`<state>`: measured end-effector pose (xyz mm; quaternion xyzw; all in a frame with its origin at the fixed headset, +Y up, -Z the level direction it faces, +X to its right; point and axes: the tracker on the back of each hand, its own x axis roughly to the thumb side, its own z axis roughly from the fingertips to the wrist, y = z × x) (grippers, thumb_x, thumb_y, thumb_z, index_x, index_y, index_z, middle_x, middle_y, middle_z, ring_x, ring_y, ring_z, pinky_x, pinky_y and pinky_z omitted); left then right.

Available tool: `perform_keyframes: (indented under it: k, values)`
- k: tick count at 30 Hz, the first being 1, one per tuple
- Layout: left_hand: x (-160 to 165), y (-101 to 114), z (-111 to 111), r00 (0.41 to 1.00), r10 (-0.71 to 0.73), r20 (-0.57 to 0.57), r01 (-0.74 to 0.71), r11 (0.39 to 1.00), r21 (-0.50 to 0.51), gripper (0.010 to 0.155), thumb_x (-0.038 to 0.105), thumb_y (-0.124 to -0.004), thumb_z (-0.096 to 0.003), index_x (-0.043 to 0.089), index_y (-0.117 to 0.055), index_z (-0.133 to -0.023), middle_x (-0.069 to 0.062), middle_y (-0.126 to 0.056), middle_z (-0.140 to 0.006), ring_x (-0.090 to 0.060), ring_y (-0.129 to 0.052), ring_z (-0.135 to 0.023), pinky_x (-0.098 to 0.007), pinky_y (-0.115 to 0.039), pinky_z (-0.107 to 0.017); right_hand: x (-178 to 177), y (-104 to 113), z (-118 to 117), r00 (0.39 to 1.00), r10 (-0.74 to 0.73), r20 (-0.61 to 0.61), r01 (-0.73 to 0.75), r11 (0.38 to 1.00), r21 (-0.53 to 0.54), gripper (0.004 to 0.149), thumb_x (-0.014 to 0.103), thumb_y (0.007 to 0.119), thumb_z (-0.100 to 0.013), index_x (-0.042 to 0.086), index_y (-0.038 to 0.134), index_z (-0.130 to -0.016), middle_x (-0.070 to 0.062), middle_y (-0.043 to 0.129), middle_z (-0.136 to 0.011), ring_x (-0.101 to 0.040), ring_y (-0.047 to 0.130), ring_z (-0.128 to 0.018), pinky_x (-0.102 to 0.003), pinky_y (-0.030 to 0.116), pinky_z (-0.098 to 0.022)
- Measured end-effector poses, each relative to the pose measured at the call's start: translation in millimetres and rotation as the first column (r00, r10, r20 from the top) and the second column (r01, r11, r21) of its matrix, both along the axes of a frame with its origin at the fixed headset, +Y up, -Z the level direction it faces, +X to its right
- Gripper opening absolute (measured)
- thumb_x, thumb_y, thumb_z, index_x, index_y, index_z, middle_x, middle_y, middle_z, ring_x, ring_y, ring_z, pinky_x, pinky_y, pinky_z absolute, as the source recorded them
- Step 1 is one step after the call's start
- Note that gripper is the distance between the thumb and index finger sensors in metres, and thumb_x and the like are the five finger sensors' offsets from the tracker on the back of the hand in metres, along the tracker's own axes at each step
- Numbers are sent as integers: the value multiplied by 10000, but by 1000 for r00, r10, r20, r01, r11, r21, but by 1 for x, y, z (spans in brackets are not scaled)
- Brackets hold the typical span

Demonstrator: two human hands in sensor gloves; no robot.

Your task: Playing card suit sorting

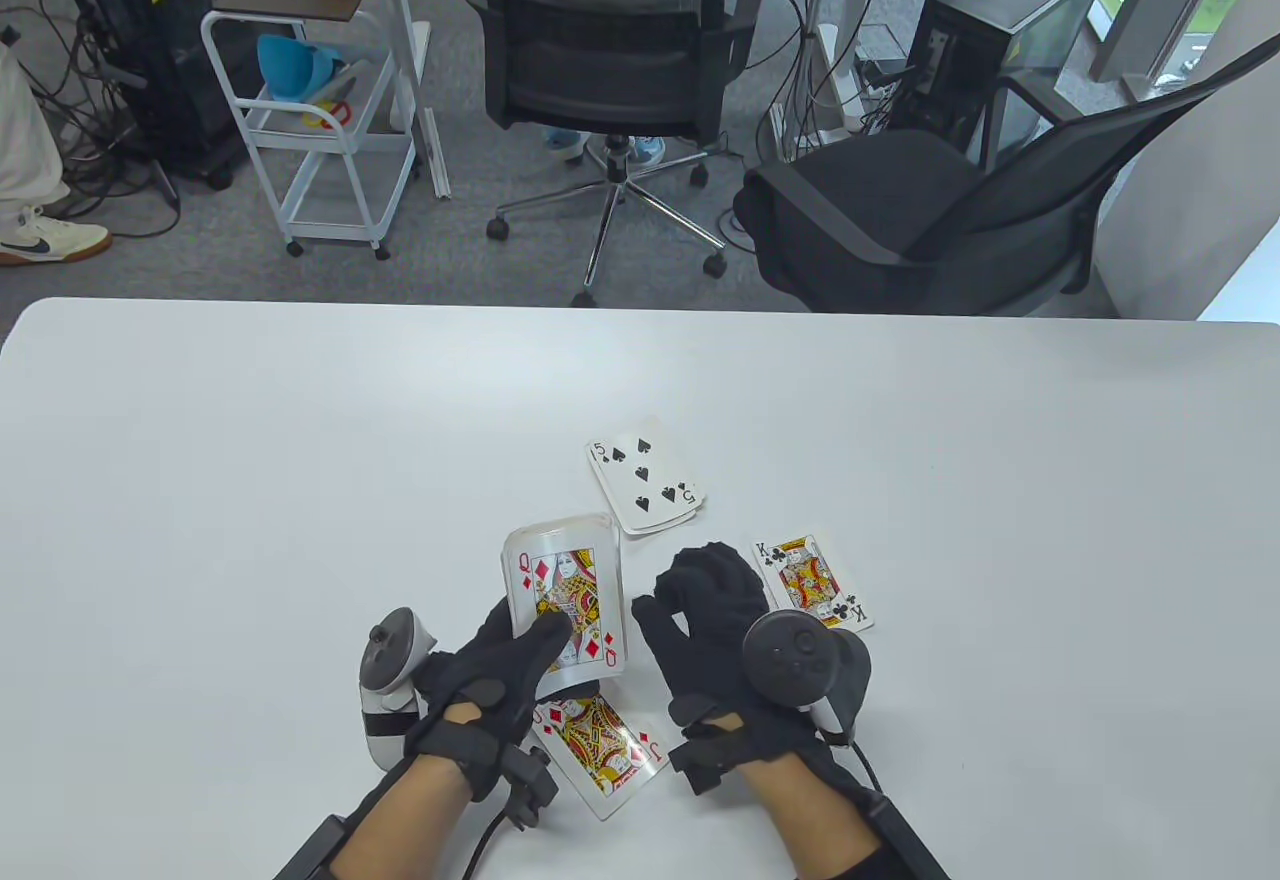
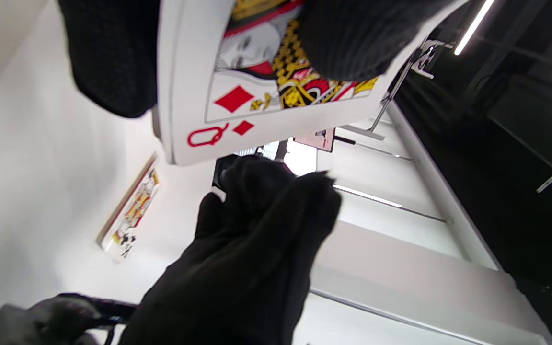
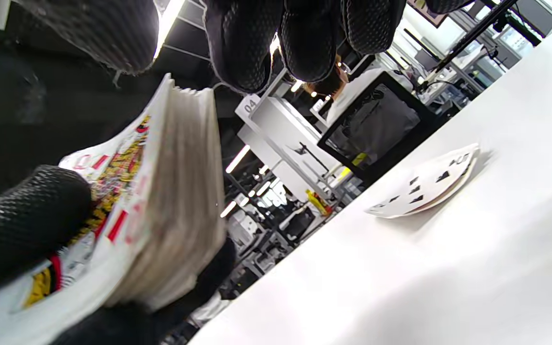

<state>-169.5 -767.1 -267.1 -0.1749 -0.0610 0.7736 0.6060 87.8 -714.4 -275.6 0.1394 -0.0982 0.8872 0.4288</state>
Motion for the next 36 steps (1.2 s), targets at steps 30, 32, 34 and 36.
perform_keyframes:
  k: [30,32,34,36]
  values:
    - [7,-4,1,990,125,70,-121,991,-57,643,461,-867,-523,324,-545,-1063,39,-722,-1066,-309,-858,-929,-429,-921,-552,0,-3,2,989,-138,47,135,989,57,413,393,857,-507,154,800,-838,-125,755,-962,-440,673,-960,-700,474,-694]
    - [2,-2,0,990,136,39,-134,990,-49,636,460,-858,-526,317,-549,-1063,34,-727,-1063,-310,-866,-923,-429,-923,-546,5,-3,0,987,-144,67,141,989,48,414,386,865,-507,157,788,-843,-124,744,-965,-445,658,-966,-702,466,-694]
    - [-7,2,-2,982,190,6,-189,981,-38,626,462,-849,-529,312,-554,-1061,32,-740,-1055,-310,-880,-911,-427,-929,-535,14,-6,-5,984,-137,118,136,991,18,407,383,868,-509,156,793,-839,-123,745,-966,-449,649,-969,-722,430,-686]
    - [-14,8,-3,970,242,-18,-242,970,-14,626,465,-846,-531,312,-551,-1061,32,-741,-1054,-305,-884,-909,-420,-932,-535,20,-12,-11,980,-143,138,154,985,-73,398,376,874,-511,144,816,-829,-133,732,-977,-465,621,-978,-739,393,-679]
